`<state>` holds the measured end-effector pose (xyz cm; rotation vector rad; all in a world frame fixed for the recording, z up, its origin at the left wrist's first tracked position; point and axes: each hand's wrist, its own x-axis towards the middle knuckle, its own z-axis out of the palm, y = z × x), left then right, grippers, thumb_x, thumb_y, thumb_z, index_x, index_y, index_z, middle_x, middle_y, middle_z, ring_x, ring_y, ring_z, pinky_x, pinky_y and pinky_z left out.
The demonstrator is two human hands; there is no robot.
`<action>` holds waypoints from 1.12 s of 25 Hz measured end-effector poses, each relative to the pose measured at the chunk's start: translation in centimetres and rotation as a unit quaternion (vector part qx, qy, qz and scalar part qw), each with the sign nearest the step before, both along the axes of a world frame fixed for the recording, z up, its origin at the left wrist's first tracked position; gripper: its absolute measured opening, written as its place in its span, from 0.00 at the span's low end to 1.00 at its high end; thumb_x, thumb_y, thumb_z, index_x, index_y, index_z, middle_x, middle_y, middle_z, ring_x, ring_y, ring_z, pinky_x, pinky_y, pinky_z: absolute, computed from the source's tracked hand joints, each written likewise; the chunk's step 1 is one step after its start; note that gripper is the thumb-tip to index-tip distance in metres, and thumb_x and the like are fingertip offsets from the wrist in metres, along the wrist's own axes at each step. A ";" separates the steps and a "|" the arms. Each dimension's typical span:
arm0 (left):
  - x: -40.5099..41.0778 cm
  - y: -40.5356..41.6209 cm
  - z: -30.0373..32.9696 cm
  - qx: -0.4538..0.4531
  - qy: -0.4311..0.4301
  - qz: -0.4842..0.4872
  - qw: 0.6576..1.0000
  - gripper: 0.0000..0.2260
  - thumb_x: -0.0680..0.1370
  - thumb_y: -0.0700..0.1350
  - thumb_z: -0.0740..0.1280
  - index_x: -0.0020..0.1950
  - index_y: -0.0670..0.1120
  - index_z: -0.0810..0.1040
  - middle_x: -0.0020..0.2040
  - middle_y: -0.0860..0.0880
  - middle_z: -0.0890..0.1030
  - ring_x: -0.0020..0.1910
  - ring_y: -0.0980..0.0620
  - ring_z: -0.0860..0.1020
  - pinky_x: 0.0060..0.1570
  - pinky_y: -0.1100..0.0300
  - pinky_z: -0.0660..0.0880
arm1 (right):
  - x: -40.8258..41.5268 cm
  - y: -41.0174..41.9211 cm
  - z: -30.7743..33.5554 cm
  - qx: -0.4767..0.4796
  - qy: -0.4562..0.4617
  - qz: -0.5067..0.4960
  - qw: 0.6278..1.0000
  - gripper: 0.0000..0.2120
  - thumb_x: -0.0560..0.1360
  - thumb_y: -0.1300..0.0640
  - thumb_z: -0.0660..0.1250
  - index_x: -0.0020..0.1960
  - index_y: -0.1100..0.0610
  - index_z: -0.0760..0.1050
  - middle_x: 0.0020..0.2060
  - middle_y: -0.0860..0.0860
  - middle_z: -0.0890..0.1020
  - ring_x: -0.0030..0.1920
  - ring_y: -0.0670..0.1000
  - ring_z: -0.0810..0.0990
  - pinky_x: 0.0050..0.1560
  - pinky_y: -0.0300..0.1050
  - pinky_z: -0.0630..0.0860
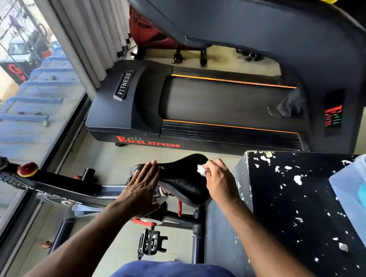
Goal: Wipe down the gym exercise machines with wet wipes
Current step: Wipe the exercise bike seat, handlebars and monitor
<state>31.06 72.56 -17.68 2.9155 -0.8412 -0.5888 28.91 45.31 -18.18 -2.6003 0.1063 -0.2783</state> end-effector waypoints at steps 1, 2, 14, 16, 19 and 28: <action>-0.1 -0.2 0.0 0.004 0.001 0.006 1.000 0.48 0.81 0.64 0.61 0.78 0.43 0.28 0.80 0.42 0.27 0.80 0.42 0.30 0.82 0.46 0.40 | -0.8 0.0 -0.2 0.000 0.002 0.010 1.000 0.09 0.74 0.70 0.68 0.45 0.57 0.79 0.42 0.52 0.78 0.35 0.56 0.79 0.34 0.46 0.76; -0.2 -0.4 0.1 0.012 0.003 0.012 1.000 0.48 0.81 0.63 0.61 0.77 0.43 0.26 0.79 0.42 0.26 0.80 0.42 0.29 0.82 0.46 0.39 | -1.3 -0.2 -0.5 0.003 0.003 0.018 1.000 0.08 0.74 0.68 0.68 0.46 0.56 0.80 0.42 0.51 0.79 0.36 0.55 0.80 0.35 0.47 0.77; -1.3 -1.9 0.6 0.020 0.025 0.064 0.997 0.48 0.83 0.61 0.60 0.71 0.46 0.19 0.73 0.44 0.19 0.73 0.44 0.20 0.78 0.49 0.28 | 7.7 -1.6 0.6 -0.003 0.058 0.172 0.983 0.14 0.75 0.70 0.65 0.52 0.58 0.86 0.49 0.53 0.86 0.50 0.56 0.84 0.50 0.48 0.81; -1.4 -2.2 0.6 0.031 0.027 0.060 0.997 0.49 0.83 0.62 0.60 0.72 0.46 0.19 0.73 0.44 0.18 0.72 0.45 0.18 0.75 0.50 0.25 | 6.0 -2.2 -0.7 0.041 -0.005 0.125 0.991 0.14 0.75 0.69 0.65 0.52 0.58 0.86 0.49 0.52 0.85 0.49 0.54 0.84 0.51 0.48 0.80; -1.4 -2.4 0.1 0.028 0.028 0.067 0.997 0.50 0.82 0.63 0.61 0.75 0.46 0.20 0.74 0.45 0.18 0.73 0.45 0.18 0.71 0.51 0.21 | 2.4 -2.3 -1.7 0.060 -0.041 0.075 0.995 0.13 0.76 0.66 0.64 0.52 0.57 0.85 0.46 0.49 0.81 0.48 0.53 0.81 0.50 0.44 0.78; -1.0 -1.8 0.0 0.009 0.030 0.044 0.999 0.47 0.75 0.69 0.49 0.76 0.47 0.22 0.75 0.47 0.19 0.74 0.49 0.18 0.72 0.51 0.22 | 5.2 -1.4 -0.6 -0.011 -0.026 0.095 0.995 0.10 0.75 0.68 0.69 0.48 0.57 0.85 0.43 0.52 0.82 0.44 0.58 0.80 0.39 0.46 0.79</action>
